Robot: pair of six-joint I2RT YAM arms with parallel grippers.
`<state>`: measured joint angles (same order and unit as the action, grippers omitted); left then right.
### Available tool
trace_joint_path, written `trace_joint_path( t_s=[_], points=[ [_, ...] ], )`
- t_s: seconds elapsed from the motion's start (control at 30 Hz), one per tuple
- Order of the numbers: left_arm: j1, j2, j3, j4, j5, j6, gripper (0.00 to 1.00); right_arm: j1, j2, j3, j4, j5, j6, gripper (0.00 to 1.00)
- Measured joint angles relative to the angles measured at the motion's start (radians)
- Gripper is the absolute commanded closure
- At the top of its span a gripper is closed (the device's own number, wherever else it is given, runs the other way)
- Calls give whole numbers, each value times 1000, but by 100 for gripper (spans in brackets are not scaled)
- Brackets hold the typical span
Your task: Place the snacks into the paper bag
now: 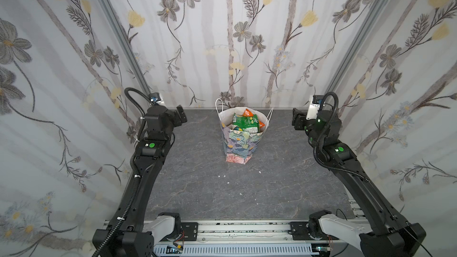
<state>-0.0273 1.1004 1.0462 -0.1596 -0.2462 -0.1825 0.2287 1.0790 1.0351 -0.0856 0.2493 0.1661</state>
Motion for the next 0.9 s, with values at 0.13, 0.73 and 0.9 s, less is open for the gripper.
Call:
trace_joint_path(
  t_s=[0.13,0.73,0.9],
  points=[
    [65,-89,-407,228,-97,-30,0,-127,-84,-323,119,46,74,10],
    [100,360,-811,1277,75,-24,0,-196,249,-930,1204,93,-32,0],
    [54,480,-898,1493,164,38,0,-182,412,-964,1427,19,-79,1]
  ],
)
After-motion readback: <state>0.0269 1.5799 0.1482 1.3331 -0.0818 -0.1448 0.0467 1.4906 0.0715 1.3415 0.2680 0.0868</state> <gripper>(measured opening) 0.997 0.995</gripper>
